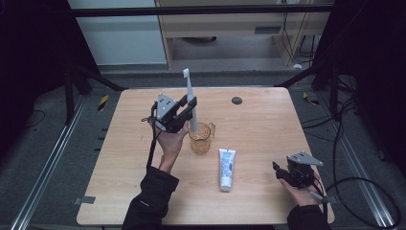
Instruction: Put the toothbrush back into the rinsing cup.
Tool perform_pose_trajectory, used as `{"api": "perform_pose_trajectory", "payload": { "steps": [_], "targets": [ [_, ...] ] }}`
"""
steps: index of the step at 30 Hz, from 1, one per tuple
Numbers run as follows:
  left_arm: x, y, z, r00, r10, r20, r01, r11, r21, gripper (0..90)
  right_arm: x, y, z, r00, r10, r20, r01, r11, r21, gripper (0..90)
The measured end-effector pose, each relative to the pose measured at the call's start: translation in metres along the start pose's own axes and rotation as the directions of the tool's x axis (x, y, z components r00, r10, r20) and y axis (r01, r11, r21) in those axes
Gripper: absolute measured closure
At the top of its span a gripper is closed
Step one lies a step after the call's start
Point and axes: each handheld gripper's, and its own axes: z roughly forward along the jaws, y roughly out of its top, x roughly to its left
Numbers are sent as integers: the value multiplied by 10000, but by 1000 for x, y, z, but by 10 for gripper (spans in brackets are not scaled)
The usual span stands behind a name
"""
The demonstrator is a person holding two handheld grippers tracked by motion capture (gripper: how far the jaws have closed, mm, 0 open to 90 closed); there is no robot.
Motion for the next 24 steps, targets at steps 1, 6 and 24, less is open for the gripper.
{"api": "perform_pose_trajectory", "payload": {
  "steps": [1,6,24],
  "targets": [
    [-1,-2,1,10000,34,1,-34,10000,27,674,0,0,0,10000,5,-10,-5,10000,8,401],
    [-2,-9,3,9998,192,-70,-192,9998,-20,674,1,0,0,10000,-12,-47,12,10000,16,402],
    [-5,-46,5,9996,287,69,-289,9994,205,674,2,0,1,10000,-78,-57,79,9999,79,402]
  ]
}}
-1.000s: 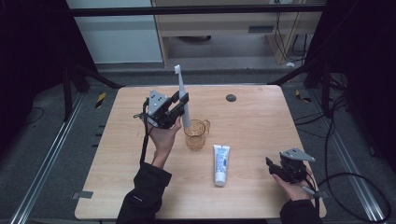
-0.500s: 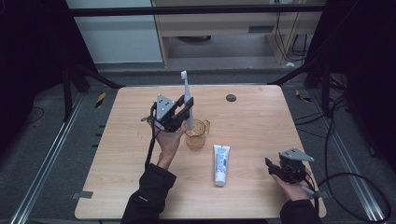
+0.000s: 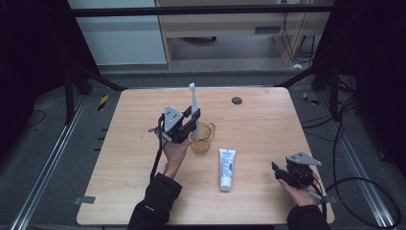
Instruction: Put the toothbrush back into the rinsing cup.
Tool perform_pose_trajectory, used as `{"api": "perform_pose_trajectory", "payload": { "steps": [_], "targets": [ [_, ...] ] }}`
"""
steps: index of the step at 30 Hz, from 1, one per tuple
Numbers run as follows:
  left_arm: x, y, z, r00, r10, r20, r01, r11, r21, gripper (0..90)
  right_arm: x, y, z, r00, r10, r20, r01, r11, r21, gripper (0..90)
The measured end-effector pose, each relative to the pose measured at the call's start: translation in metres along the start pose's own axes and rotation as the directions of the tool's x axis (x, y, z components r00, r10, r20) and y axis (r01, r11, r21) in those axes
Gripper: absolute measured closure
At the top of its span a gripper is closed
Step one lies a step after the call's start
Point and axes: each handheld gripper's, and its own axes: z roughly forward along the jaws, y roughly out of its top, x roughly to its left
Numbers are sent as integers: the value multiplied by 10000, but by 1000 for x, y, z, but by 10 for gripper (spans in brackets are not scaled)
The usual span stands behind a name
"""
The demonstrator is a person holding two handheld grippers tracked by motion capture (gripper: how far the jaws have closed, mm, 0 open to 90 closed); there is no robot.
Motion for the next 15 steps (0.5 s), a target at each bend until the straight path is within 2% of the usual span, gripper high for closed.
{"api": "perform_pose_trajectory", "payload": {
  "steps": [5,15],
  "targets": [
    [2,-9,-2,10000,-60,22,60,9999,88,674,0,0,1,10000,-15,-15,15,10000,13,402],
    [-2,-22,-5,9999,131,112,-133,9998,166,674,1,0,1,10000,-66,-34,66,10000,10,402]
  ]
}}
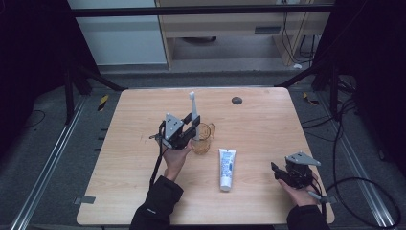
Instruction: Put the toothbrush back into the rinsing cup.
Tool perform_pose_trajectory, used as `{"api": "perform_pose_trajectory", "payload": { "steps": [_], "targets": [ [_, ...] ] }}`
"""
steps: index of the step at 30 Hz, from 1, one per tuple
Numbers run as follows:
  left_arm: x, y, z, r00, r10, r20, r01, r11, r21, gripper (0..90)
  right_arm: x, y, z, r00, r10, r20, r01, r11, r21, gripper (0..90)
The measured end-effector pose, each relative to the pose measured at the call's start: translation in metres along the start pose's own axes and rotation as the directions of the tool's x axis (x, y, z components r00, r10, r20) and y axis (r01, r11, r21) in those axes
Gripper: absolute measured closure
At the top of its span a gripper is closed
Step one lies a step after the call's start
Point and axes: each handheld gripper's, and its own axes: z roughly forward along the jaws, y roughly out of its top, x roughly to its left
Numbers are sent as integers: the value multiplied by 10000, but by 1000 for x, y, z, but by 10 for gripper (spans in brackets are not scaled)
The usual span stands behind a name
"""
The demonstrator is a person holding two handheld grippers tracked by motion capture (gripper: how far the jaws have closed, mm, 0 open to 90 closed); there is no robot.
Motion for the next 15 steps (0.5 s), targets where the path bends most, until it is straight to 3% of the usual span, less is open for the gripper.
{"api": "perform_pose_trajectory", "payload": {
  "steps": [15],
  "targets": [
    [-1,-16,0,9999,92,86,-96,9990,439,674,1,0,0,10000,7,8,-7,10000,1,402]
  ]
}}
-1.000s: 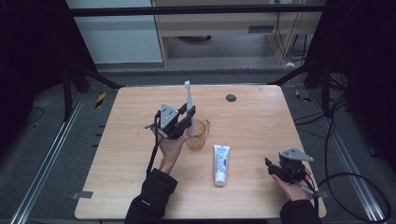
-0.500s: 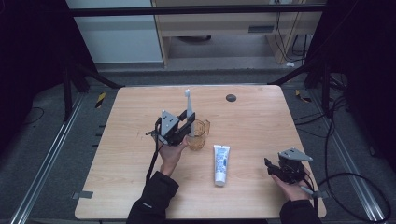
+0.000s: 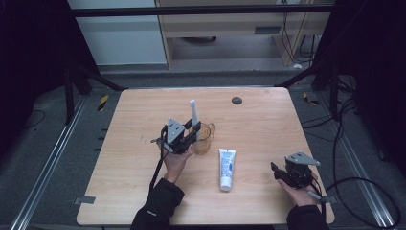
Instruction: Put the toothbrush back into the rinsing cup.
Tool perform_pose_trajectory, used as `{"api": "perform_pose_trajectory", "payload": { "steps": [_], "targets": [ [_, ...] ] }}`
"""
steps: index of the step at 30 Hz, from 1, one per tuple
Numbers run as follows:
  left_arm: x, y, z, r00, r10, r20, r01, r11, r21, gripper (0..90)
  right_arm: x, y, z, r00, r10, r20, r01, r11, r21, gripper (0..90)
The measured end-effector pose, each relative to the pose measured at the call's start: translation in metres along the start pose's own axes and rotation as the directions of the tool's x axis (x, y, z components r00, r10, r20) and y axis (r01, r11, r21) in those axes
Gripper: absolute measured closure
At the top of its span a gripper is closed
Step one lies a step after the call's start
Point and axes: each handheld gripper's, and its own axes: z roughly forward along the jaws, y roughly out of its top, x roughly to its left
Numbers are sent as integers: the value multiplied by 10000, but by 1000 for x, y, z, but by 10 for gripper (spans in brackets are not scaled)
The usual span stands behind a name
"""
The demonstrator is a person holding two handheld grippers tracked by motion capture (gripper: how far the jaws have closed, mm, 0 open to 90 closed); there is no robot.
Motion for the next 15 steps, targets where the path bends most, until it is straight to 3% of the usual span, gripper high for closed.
{"api": "perform_pose_trajectory", "payload": {
  "steps": [15],
  "targets": [
    [0,-12,3,10000,-42,17,41,9990,455,673,0,0,0,10000,-2,6,2,10000,21,403]
  ]
}}
